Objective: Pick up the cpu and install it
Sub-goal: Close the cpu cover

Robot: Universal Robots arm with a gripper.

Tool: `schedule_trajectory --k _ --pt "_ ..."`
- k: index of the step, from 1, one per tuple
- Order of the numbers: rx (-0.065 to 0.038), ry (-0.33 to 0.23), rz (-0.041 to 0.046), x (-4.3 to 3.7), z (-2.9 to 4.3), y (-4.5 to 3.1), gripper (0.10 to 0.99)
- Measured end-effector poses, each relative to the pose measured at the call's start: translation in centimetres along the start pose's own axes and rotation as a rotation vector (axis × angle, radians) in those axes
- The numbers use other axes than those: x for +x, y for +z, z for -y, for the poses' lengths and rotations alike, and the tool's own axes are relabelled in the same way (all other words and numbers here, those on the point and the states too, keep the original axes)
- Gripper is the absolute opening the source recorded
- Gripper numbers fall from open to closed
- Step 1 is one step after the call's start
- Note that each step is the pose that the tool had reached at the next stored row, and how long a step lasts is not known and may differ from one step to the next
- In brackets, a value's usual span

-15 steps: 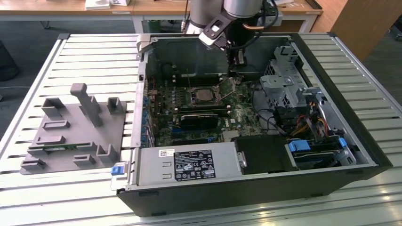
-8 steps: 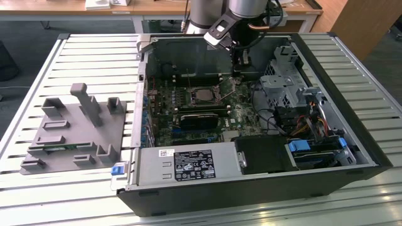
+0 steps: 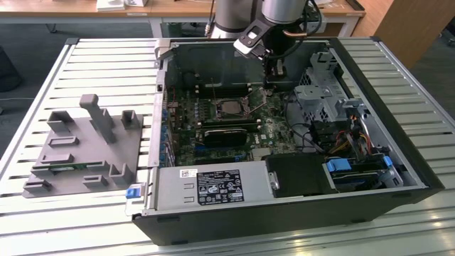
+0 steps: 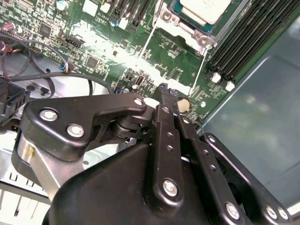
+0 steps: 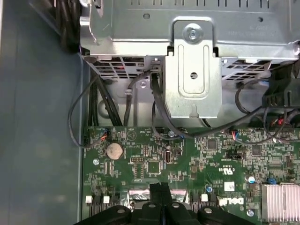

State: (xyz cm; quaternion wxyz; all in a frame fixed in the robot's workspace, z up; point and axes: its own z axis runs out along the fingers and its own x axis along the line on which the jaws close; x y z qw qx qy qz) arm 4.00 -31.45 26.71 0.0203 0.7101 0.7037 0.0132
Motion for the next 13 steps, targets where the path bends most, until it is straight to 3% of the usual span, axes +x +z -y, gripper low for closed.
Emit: schedule_trajectory --k 13 --pt "0.004 0.000 -0.0001 0.21 -1.41 1.78 0.106"
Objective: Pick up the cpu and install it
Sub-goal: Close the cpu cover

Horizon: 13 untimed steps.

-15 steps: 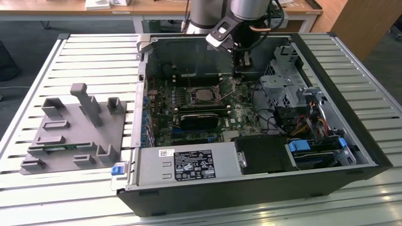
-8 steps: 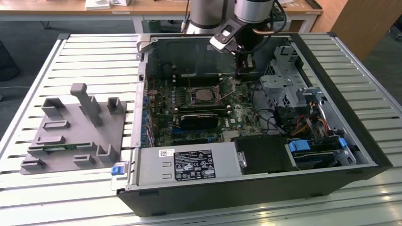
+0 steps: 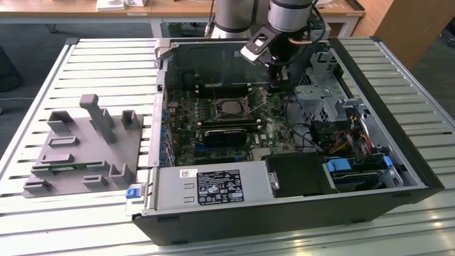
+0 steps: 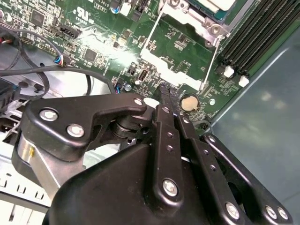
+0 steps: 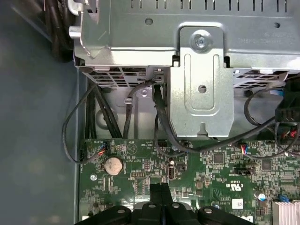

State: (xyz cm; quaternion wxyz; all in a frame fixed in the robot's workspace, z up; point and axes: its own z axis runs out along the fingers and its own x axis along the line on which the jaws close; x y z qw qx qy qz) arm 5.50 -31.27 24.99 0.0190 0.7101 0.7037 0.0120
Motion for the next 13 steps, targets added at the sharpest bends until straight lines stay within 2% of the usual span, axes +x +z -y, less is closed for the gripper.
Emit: schedule_trajectory --k 4,7,13 --pt "0.002 0.000 0.0000 0.03 -0.23 0.56 0.106" --pt "0.002 0.000 0.0003 0.02 -0.18 0.68 0.106" --pt "0.003 0.000 0.0001 0.02 0.91 0.64 0.106"
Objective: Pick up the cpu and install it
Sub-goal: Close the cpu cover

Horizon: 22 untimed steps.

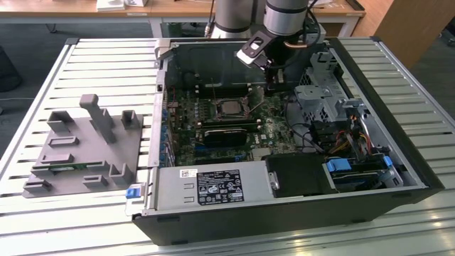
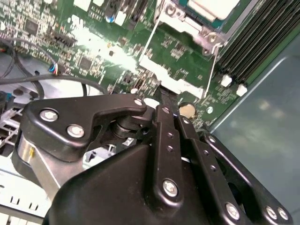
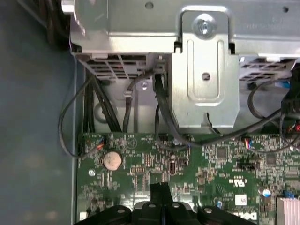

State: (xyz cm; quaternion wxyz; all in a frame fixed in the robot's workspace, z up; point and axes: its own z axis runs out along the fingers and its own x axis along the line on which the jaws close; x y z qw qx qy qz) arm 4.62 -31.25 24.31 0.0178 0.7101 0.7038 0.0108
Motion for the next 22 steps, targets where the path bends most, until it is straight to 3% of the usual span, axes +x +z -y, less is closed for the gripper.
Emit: schedule_trajectory --k 7,22 --pt "0.000 0.000 0.0000 -0.01 0.80 -0.03 0.106" --pt "0.000 0.000 0.0000 -0.02 1.52 -0.05 0.106"
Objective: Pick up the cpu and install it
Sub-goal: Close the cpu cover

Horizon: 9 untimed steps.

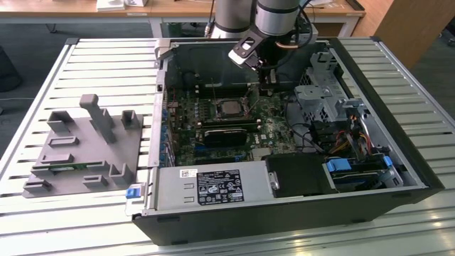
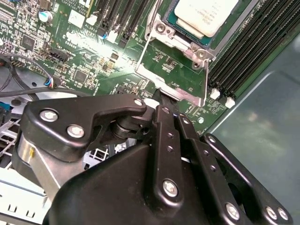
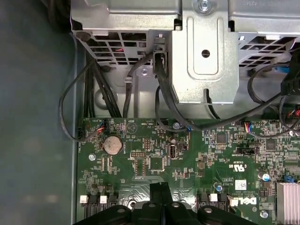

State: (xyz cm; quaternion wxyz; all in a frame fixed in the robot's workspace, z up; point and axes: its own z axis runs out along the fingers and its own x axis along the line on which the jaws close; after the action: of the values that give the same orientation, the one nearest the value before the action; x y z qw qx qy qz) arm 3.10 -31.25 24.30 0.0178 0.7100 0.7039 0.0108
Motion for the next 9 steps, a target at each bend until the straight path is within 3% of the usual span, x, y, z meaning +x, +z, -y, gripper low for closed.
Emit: schedule_trajectory --k 9 --pt "0.000 0.000 0.0000 0.00 0.28 -0.01 0.106"
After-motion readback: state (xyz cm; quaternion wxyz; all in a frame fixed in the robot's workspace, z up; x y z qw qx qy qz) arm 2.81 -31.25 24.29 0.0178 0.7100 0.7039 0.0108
